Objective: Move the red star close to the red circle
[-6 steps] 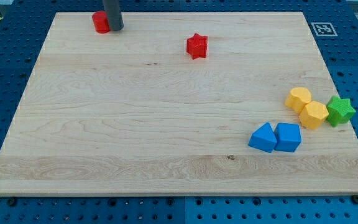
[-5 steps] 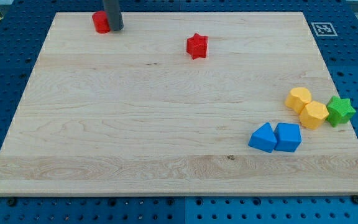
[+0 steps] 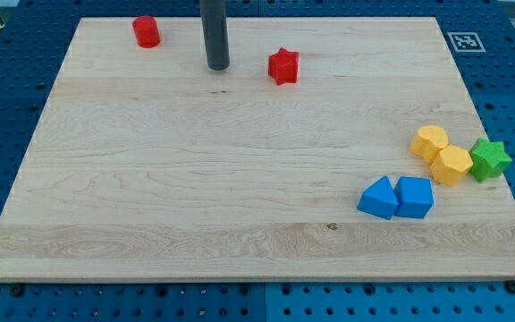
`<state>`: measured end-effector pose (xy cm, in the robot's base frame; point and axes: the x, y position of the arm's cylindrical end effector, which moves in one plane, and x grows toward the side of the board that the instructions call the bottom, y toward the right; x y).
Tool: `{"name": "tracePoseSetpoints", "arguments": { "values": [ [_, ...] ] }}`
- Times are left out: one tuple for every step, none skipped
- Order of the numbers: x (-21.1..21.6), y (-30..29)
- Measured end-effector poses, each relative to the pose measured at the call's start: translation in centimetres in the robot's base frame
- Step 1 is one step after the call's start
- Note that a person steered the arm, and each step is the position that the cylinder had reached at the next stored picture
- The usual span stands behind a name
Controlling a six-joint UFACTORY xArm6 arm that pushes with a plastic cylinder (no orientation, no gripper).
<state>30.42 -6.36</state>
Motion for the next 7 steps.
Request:
{"name": "tracePoseSetpoints", "arguments": {
  "values": [
    [2.7,0.9],
    [5.7,1.3],
    [5.7,1.3],
    [5.7,1.3],
    [7.5,3.1],
    [9.3,5.6],
    [9.6,8.7]
  ]
}}
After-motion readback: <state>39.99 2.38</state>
